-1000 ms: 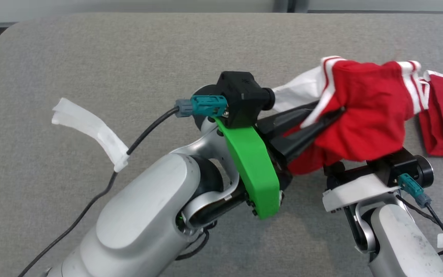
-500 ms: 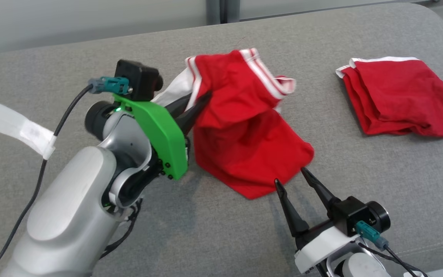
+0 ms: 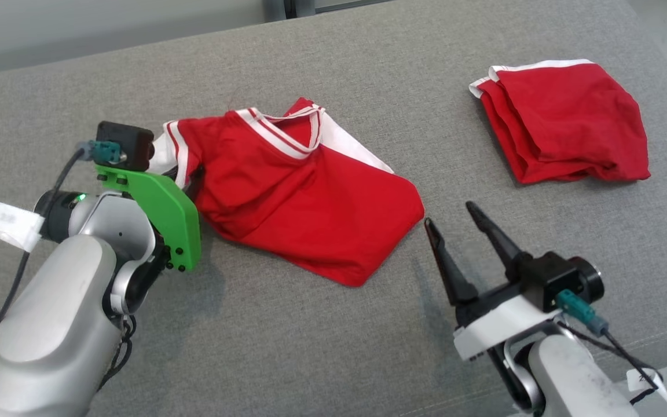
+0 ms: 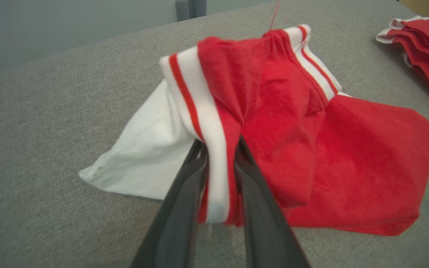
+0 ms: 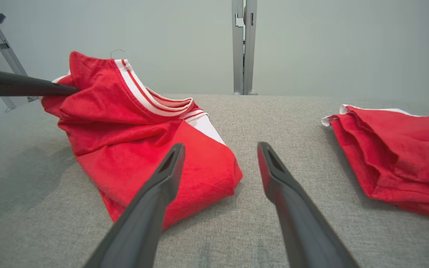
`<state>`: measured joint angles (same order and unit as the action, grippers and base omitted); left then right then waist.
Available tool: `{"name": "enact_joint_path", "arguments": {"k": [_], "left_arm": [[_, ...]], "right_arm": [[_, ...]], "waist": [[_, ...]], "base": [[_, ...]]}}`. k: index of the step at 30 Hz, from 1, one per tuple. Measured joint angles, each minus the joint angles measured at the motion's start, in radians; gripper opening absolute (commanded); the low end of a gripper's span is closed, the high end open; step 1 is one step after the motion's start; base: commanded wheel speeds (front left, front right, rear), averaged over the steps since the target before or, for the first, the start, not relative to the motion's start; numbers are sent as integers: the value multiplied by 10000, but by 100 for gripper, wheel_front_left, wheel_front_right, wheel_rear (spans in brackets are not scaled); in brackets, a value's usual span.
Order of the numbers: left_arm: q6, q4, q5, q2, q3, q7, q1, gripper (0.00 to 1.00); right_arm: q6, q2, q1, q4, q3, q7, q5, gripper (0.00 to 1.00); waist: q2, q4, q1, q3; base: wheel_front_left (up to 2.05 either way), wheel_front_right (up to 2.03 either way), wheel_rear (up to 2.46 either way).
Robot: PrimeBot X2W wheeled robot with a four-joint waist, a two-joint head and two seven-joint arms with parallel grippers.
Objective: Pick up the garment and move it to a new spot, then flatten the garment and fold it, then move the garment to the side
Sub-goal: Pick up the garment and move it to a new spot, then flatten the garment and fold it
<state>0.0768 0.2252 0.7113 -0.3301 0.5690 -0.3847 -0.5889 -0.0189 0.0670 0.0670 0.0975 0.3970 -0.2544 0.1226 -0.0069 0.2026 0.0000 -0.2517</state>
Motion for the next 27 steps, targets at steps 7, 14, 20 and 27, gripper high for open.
{"name": "enact_joint_path", "arguments": {"k": [7,14,20,27], "left_arm": [[217,556,-1373,-178,251,633,-150,100],[305,50,-1467,775,100,1693,-155,100],[395,-788,-2424,963,-46,3200,-81,100],[426,-1032,-2266,1609,-324,4178,1366,100]], "right_arm": [[-23,309,1181,740,-800,61,222,100],[-107,366,2240,2376,-1638,1452,1248,100],[-148,489,2950,3208,-1862,2146,1570,100],[-445,965,3402,3975,-1837,2660,1570,100]], "waist": [[0,-286,0,-55],[0,-1033,0,-103],[0,-1767,0,-162],[0,-2650,0,-205]], "base": [[0,0,0],[0,0,0],[0,0,0],[0,0,0]]}}
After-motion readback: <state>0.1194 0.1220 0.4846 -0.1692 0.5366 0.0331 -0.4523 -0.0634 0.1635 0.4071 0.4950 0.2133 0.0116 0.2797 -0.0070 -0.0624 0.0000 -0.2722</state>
